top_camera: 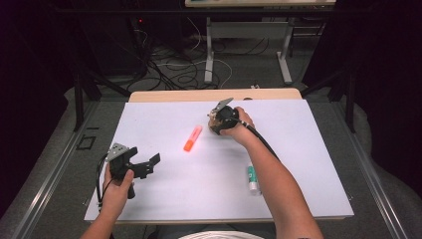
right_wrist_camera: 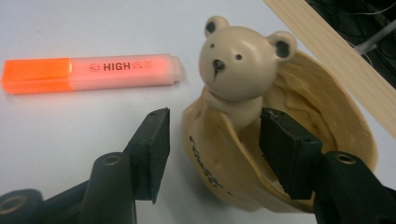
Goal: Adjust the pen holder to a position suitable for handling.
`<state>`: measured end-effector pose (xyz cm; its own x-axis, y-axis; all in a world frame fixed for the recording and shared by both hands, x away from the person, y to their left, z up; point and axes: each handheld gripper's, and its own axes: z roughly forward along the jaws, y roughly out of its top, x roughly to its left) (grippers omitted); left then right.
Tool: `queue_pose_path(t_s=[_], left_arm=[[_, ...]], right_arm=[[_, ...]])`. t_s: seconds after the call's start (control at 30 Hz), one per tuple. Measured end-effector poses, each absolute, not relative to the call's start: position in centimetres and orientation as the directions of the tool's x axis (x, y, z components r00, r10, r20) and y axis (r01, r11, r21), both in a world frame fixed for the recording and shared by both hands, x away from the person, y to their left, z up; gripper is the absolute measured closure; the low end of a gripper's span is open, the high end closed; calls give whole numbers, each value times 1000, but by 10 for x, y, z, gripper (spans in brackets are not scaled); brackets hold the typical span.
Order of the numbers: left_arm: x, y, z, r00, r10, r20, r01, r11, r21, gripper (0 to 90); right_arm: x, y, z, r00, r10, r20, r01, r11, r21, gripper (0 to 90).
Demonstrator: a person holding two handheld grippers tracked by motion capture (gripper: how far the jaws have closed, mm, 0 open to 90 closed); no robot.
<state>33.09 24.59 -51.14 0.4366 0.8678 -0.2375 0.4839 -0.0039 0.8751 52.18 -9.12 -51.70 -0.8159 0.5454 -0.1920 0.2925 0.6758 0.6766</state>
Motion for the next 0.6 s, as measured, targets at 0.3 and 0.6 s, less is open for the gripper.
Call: queue_pose_path(t_s=[0.3, 0.6], left_arm=[[331, 245, -513, 440, 867, -236, 487, -9, 873, 23], [332, 244, -514, 445, 864, -235, 493, -18, 870, 25]], right_arm=[[516, -89, -516, -819, 553, -155, 328, 672, 665, 572], [514, -92, -514, -831, 535, -149, 318, 679, 662, 690]])
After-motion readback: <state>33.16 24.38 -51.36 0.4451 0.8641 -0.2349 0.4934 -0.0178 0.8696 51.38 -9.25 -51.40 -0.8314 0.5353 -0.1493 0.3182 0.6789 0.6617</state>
